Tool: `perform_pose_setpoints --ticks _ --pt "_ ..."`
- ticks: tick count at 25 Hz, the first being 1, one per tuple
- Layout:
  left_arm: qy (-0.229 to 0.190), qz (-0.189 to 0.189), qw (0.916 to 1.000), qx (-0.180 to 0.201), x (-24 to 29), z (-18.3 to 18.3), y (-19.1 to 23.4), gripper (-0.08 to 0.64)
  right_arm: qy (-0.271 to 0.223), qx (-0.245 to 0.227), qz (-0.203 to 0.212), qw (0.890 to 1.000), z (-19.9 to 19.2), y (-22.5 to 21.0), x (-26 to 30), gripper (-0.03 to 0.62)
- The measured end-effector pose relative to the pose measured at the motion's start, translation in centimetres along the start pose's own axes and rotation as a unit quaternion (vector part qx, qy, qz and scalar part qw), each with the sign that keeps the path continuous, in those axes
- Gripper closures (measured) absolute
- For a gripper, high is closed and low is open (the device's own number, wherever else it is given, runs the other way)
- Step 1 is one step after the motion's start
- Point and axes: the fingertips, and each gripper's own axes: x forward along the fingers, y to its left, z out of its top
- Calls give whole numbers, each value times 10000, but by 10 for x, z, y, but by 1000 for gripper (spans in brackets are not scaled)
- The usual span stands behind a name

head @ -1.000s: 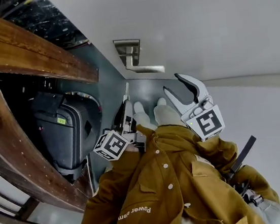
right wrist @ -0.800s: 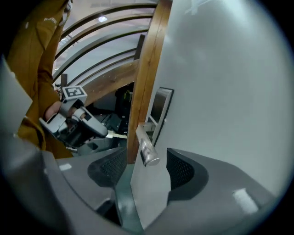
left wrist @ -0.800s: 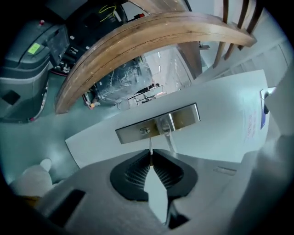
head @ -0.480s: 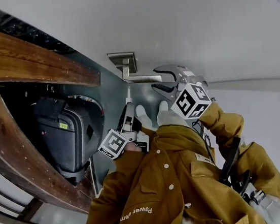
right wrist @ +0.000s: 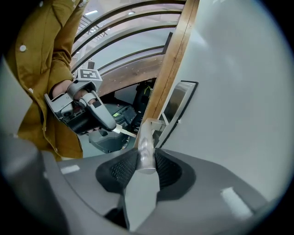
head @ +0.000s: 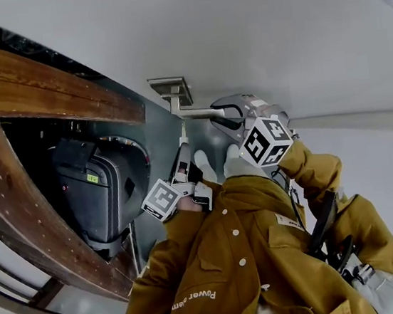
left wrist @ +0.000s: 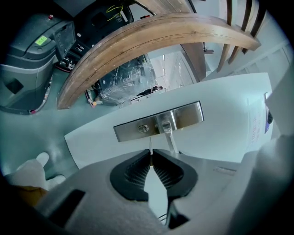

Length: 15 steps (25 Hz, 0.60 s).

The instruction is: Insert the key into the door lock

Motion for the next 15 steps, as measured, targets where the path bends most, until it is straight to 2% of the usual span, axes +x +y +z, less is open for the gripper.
perform_pose_setpoints --ticks 2,5,7,12,15 --pt "-3 7 10000 38 6 3 2 532 39 -52 6 10000 0 1 0 468" --pt "-220 -339 9958 -819 23 3 -6 532 104 -135 39 9998 0 1 1 468" --pt "-300 -390 9936 -1015 30 6 -4 532 104 -143 62 9998 0 1 1 468" --pt "-373 -403 9917 -1163 48 13 4 532 127 -159 39 9998 0 1 1 468" --pt "-415 -346 9928 -1073 52 18 9 532 129 -158 52 9998 0 1 0 469"
